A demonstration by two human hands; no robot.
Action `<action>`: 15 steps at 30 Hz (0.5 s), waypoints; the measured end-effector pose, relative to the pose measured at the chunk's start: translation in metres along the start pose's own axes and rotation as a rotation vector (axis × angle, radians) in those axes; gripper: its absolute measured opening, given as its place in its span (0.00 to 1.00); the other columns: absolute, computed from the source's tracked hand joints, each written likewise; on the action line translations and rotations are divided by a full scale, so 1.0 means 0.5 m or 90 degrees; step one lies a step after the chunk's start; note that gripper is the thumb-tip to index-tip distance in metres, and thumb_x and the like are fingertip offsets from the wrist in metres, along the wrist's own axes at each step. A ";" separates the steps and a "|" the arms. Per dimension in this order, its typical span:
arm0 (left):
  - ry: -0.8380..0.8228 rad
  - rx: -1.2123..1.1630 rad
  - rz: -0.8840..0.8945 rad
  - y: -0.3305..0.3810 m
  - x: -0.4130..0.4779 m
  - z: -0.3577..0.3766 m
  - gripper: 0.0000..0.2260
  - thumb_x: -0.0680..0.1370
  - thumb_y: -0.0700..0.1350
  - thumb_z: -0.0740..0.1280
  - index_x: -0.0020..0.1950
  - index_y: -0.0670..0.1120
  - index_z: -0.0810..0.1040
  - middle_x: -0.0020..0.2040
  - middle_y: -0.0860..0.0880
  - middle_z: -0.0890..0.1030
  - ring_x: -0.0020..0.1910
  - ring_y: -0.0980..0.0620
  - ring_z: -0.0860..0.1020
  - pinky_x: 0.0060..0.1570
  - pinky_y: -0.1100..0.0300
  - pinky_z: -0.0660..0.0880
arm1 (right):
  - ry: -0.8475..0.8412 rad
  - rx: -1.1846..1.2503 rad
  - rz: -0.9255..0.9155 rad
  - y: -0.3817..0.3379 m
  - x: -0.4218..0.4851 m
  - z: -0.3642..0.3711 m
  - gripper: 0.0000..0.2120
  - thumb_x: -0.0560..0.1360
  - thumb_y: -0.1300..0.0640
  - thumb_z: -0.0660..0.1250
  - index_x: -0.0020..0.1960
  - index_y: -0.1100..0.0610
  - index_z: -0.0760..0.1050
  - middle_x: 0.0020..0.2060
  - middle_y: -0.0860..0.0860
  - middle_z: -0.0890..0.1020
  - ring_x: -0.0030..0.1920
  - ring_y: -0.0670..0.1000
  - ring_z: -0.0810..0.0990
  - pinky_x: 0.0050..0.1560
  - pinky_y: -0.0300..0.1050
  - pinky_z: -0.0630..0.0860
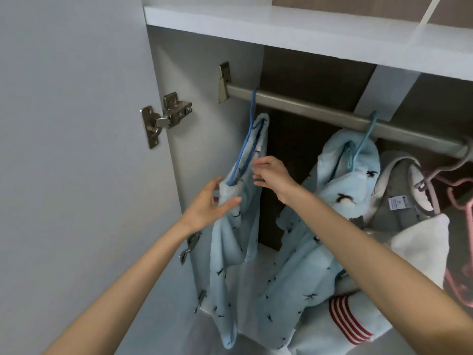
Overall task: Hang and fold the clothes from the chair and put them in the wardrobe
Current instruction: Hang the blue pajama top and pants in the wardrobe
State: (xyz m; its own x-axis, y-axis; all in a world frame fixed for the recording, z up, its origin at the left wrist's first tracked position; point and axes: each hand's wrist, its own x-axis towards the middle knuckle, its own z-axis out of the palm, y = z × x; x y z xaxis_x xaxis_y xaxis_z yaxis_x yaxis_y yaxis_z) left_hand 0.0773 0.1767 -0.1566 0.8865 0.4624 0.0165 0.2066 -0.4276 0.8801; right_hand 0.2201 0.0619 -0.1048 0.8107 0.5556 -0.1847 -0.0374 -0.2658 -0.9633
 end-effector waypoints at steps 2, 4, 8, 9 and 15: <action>-0.014 0.028 -0.006 -0.036 -0.031 0.002 0.34 0.71 0.53 0.74 0.73 0.49 0.63 0.63 0.54 0.73 0.50 0.57 0.77 0.44 0.71 0.73 | -0.006 -0.030 0.009 0.035 -0.022 0.007 0.07 0.78 0.66 0.61 0.54 0.57 0.71 0.43 0.50 0.75 0.44 0.47 0.76 0.46 0.40 0.78; -0.027 0.057 -0.033 -0.081 -0.053 0.010 0.36 0.70 0.52 0.76 0.73 0.49 0.63 0.62 0.52 0.73 0.50 0.54 0.78 0.48 0.64 0.76 | -0.017 -0.072 0.025 0.079 -0.044 0.015 0.06 0.78 0.66 0.61 0.53 0.58 0.71 0.42 0.51 0.74 0.41 0.46 0.76 0.42 0.38 0.78; -0.043 0.165 -0.087 -0.151 -0.070 0.033 0.31 0.66 0.62 0.73 0.63 0.48 0.73 0.53 0.49 0.77 0.39 0.54 0.78 0.45 0.61 0.76 | -0.089 -0.173 0.106 0.187 -0.096 0.036 0.08 0.76 0.68 0.60 0.52 0.58 0.71 0.40 0.51 0.74 0.39 0.46 0.75 0.41 0.38 0.77; -0.039 0.188 -0.098 -0.160 -0.072 0.037 0.27 0.67 0.63 0.72 0.58 0.46 0.76 0.47 0.50 0.77 0.37 0.54 0.76 0.42 0.61 0.74 | -0.112 -0.198 0.127 0.215 -0.108 0.045 0.09 0.76 0.68 0.60 0.53 0.59 0.71 0.40 0.50 0.74 0.39 0.46 0.75 0.41 0.39 0.77; -0.041 0.165 -0.131 -0.185 -0.081 0.058 0.17 0.71 0.61 0.68 0.41 0.47 0.77 0.39 0.48 0.81 0.42 0.47 0.80 0.46 0.52 0.76 | -0.200 -0.287 0.161 0.351 -0.135 0.108 0.12 0.75 0.62 0.67 0.58 0.55 0.74 0.42 0.47 0.75 0.40 0.44 0.75 0.38 0.38 0.75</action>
State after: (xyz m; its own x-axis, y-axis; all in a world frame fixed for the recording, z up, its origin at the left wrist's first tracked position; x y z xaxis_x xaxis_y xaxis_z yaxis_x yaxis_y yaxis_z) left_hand 0.0343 0.1751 -0.2522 0.8380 0.5127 -0.1869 0.4754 -0.5177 0.7113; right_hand 0.1272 0.0204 -0.2719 0.5949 0.6197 -0.5119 0.1008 -0.6894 -0.7174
